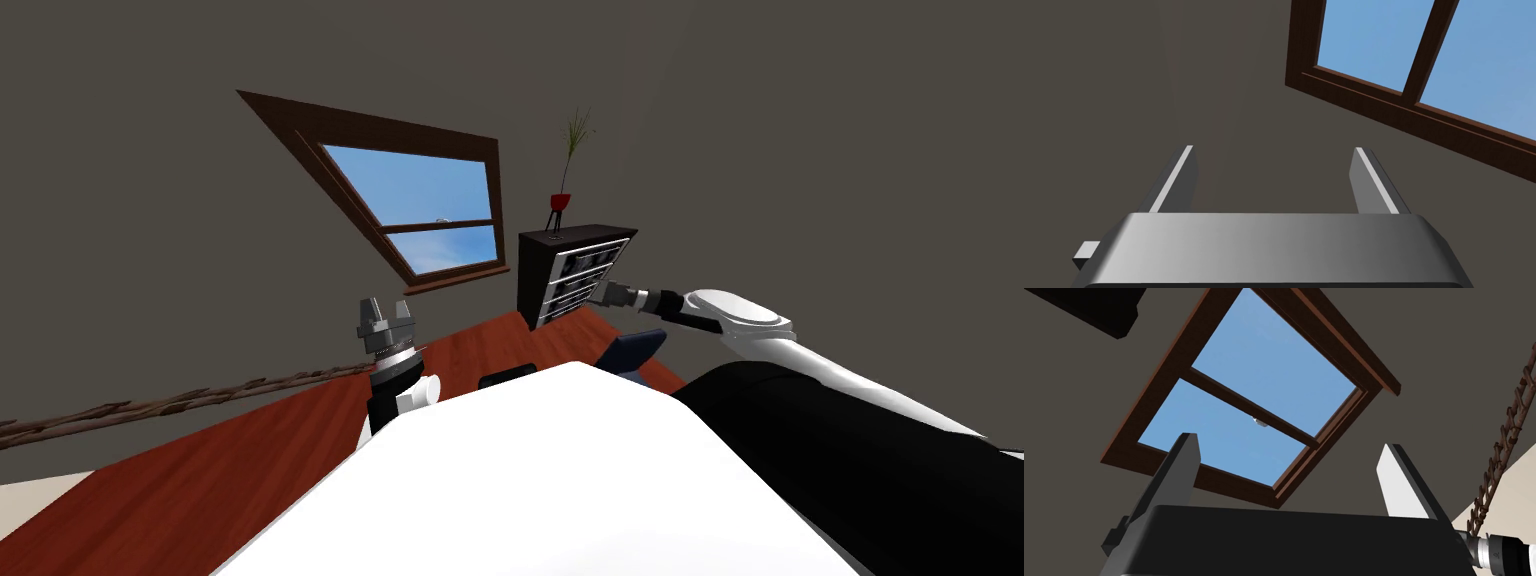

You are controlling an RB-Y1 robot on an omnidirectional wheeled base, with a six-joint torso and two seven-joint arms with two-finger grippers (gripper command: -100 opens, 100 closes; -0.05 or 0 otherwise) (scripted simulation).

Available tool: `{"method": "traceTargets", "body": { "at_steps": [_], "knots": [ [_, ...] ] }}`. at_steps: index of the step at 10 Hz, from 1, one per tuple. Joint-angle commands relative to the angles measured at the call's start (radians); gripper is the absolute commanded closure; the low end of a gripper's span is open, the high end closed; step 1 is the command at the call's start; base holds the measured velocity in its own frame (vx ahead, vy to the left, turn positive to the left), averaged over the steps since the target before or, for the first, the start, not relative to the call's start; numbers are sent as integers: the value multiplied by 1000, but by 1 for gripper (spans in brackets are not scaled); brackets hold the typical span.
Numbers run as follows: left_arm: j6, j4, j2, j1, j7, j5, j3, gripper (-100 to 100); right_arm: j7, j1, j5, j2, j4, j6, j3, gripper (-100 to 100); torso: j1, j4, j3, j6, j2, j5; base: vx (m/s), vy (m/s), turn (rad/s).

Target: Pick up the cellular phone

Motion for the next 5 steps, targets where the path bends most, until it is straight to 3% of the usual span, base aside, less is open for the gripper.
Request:
{"method": "traceTargets", "body": {
  "at_steps": [1, 2, 5],
  "knots": [
    [0, 0, 0, 0, 0, 0, 0, 0, 7, 7, 35, -50, 40, -28, -14, -100, 0, 0, 0, 0, 0, 0, -22, -13, 133],
    [0, 0, 0, 0, 0, 0, 0, 0, 7, 7, 35, -64, 40, -28, -14, -100, 0, 0, 0, 1, -1, 0, -7, -8, -14],
    [0, 0, 0, 0, 0, 0, 0, 0, 18, 34, 128, -167, 137, -103, -67, -100, 0, 0, -1, 1, -2, 0, -7, -16, 219]
  ]
}}
